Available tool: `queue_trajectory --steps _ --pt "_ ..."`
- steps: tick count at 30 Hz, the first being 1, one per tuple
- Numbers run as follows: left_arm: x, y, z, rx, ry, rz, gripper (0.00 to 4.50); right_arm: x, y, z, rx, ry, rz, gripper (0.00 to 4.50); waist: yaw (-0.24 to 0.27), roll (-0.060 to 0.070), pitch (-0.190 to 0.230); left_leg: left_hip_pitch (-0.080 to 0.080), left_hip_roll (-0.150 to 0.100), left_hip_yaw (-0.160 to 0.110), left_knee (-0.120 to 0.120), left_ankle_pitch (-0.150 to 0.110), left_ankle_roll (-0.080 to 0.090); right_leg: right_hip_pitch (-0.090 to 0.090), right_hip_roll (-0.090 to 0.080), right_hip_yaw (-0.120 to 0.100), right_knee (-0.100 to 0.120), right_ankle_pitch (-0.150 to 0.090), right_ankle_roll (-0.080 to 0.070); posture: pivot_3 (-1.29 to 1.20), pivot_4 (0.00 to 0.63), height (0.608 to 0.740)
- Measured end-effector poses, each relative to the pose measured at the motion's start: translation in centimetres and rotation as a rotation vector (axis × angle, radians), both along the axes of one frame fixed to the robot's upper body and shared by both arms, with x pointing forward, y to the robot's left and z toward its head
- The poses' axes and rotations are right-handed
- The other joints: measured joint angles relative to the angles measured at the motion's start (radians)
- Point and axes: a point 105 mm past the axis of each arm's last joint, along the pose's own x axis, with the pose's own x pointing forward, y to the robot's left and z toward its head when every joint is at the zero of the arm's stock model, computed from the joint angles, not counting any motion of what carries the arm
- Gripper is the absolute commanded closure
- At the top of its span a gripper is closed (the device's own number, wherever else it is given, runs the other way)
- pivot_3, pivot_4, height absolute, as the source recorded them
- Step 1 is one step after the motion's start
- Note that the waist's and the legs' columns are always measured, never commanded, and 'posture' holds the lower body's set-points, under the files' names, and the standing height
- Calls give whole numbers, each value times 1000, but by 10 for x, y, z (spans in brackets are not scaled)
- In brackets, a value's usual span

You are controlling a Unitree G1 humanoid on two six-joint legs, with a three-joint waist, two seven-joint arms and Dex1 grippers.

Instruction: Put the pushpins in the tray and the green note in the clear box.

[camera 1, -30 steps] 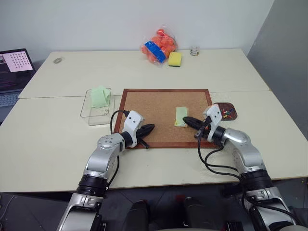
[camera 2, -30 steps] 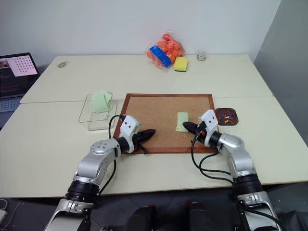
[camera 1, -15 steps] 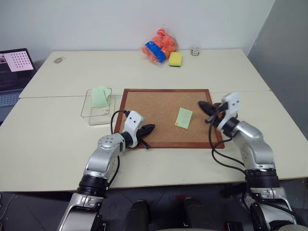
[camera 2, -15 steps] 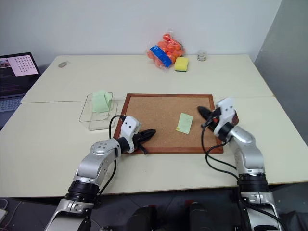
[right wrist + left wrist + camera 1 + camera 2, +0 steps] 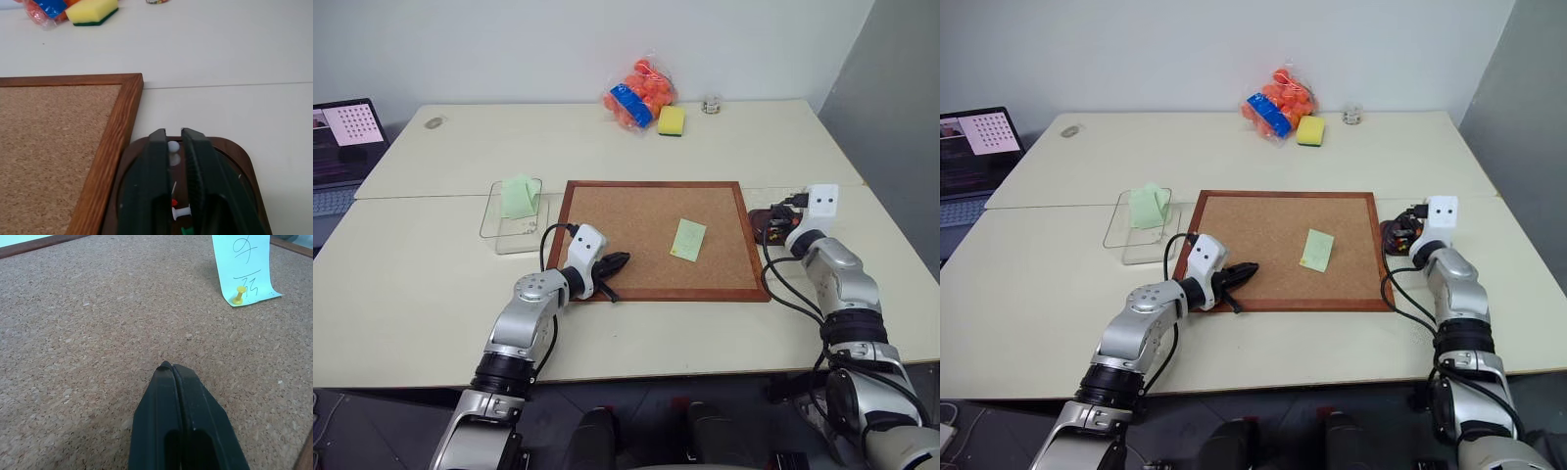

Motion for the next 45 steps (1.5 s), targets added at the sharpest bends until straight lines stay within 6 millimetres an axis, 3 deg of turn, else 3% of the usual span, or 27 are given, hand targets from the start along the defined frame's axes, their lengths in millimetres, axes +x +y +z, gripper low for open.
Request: queue_trajectory --steps 8,13,16,18,20,24,29,32,36,45 --pt "-1 1 0 -1 -1 3 4500 -1 -6 -9 -11 24 -22 1480 -2 0 0 0 0 0 0 0 0 0 0 0 0 0 0 0 150 740" --pt "-1 1 0 -1 -2 3 4500 -1 -3 4 -35 -36 1 406 -2 0 0 0 0 0 0 0 0 0 0 0 0 0 0 0 150 740" --pt "-1 0 0 -1 -2 1 4500 -9 14 23 -63 -126 126 406 -1 0 0 0 0 0 0 0 0 0 0 0 0 0 0 0 150 740" --pt "-2 0 -1 -1 -1 0 4500 -27 39 31 -81 -184 300 406 0 0 0 0 1 -1 0 0 0 0 0 -1 -1 0 0 0 150 740" --pt "-2 0 0 -2 -3 1 4500 -48 64 27 -95 -192 458 406 0 0 0 0 1 -1 0 0 0 0 0 -1 -1 0 0 0 150 740" --pt "-3 -1 -1 -2 -3 1 4500 -79 92 17 -121 -154 663 406 -1 0 0 0 1 -1 0 0 0 0 0 0 -1 0 0 0 150 740" --pt "-3 -1 -1 -4 -4 4 4500 -102 121 9 -98 -102 824 406 0 0 0 0 0 -1 0 0 0 0 0 0 -1 0 0 0 150 740" --pt "-4 -1 -1 -4 -6 11 4500 -105 137 4 -61 -85 872 406 -1 -1 -1 0 1 -1 0 0 0 0 0 0 -1 0 0 0 150 740" --pt "-5 -2 -2 -5 -8 9 4500 -91 154 -11 -56 -36 879 406 0 -1 -1 0 0 0 0 0 0 0 0 0 -1 0 0 0 150 740" --pt "-7 -1 -1 0 -10 10 4500 -62 155 -32 -97 17 795 406 -2 -1 -2 0 1 0 -1 0 0 -1 0 0 -1 0 0 0 150 740"
